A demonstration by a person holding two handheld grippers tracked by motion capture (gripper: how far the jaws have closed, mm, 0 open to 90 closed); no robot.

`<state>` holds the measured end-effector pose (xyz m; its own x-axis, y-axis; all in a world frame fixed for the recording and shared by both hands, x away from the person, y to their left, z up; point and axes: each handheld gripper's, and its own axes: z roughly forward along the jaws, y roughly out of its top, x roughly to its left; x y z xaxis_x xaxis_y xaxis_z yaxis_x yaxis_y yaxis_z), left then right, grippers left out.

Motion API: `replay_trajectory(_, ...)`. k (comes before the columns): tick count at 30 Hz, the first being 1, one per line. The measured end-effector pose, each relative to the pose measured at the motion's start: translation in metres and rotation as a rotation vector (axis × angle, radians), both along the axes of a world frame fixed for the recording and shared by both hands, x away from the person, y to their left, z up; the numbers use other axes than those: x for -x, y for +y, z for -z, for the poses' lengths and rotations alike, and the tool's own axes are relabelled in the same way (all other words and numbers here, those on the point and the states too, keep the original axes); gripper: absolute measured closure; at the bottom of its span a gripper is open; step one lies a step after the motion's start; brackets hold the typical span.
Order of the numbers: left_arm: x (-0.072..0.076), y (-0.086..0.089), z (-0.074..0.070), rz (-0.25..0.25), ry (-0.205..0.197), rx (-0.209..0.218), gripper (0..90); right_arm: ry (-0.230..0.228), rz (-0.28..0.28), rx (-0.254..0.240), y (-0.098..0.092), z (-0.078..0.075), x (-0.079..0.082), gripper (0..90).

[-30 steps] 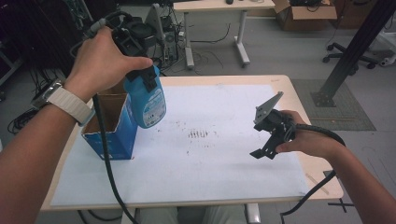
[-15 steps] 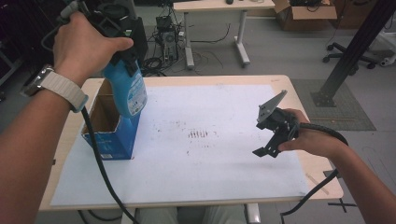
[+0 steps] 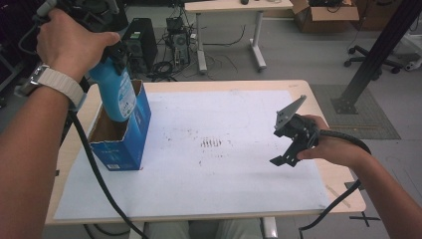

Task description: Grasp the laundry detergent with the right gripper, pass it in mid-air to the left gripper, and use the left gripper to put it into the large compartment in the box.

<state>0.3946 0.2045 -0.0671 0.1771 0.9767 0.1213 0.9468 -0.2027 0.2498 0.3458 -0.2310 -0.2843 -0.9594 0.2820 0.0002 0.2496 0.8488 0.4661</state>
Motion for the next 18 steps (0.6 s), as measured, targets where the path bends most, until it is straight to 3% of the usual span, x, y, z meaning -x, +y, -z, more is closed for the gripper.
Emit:
replay_trajectory(4,-0.002,0.009,0.004,-0.033,-0.01,0.017,37.9,0.002,0.005,-0.001,-0.001,0.0,-0.001,5.2)
replay_trajectory(18,-0.014,0.031,0.031,-0.093,-0.032,-0.003,37.9,-0.014,0.014,0.002,-0.003,0.002,-0.005,5.8)
